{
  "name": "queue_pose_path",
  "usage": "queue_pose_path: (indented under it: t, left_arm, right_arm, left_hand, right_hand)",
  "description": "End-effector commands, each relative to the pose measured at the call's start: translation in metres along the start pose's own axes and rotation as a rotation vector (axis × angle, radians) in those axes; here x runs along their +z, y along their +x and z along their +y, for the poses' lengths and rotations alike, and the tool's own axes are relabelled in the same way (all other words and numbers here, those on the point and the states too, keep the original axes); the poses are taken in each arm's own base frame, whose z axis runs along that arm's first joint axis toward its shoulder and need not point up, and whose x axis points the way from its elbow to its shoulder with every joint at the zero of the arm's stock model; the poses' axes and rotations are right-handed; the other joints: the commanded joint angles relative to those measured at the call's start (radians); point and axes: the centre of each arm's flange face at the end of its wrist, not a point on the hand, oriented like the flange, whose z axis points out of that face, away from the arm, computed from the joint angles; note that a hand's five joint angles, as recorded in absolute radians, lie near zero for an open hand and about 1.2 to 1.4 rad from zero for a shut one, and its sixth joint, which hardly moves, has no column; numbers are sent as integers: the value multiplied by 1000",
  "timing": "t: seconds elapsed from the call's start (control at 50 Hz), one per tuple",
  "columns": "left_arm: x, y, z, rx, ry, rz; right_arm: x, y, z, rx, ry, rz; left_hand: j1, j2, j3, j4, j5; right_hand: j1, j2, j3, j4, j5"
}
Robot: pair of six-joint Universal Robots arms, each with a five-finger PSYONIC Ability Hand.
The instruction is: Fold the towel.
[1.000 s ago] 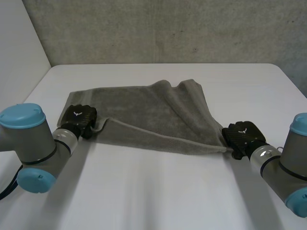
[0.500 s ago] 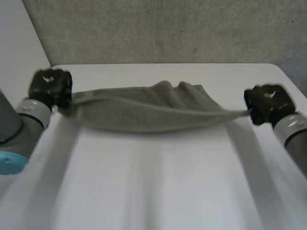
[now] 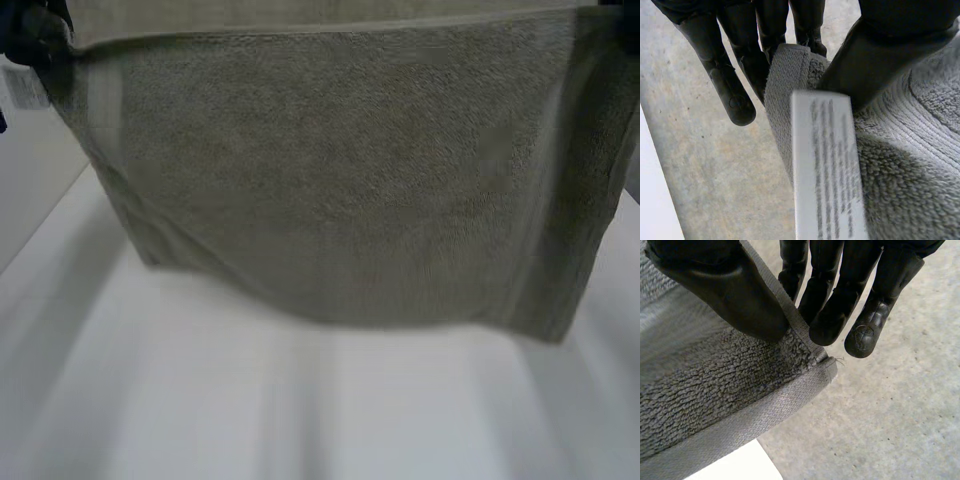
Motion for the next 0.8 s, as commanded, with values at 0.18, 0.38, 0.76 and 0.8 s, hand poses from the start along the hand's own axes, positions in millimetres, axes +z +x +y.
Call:
queue_pose_path:
  t: [0.18, 0.38, 0.76, 0.8]
  left_arm:
    - [71, -5, 71, -91, -18, 55]
    - [108, -18, 24, -156, 271, 37]
    - [72, -28, 106, -418, -8, 136]
    - [61, -25, 130, -440, -77, 151]
  right_arm:
    - [75, -71, 11, -72, 72, 47]
    - [90, -23, -49, -48, 417, 366]
    - [82, -88, 71, -61, -30, -134]
    - [78, -99, 87, -54, -73, -188]
  left_hand:
    - [108, 63, 60, 33, 83]
    - [108, 63, 60, 33, 83]
    - [108, 63, 60, 33, 83]
    - [108, 63, 60, 33, 83]
  right_hand:
    - [66, 71, 60, 53, 58]
    - [66, 71, 60, 53, 58]
    - [66, 71, 60, 53, 58]
    - [66, 71, 60, 53, 58]
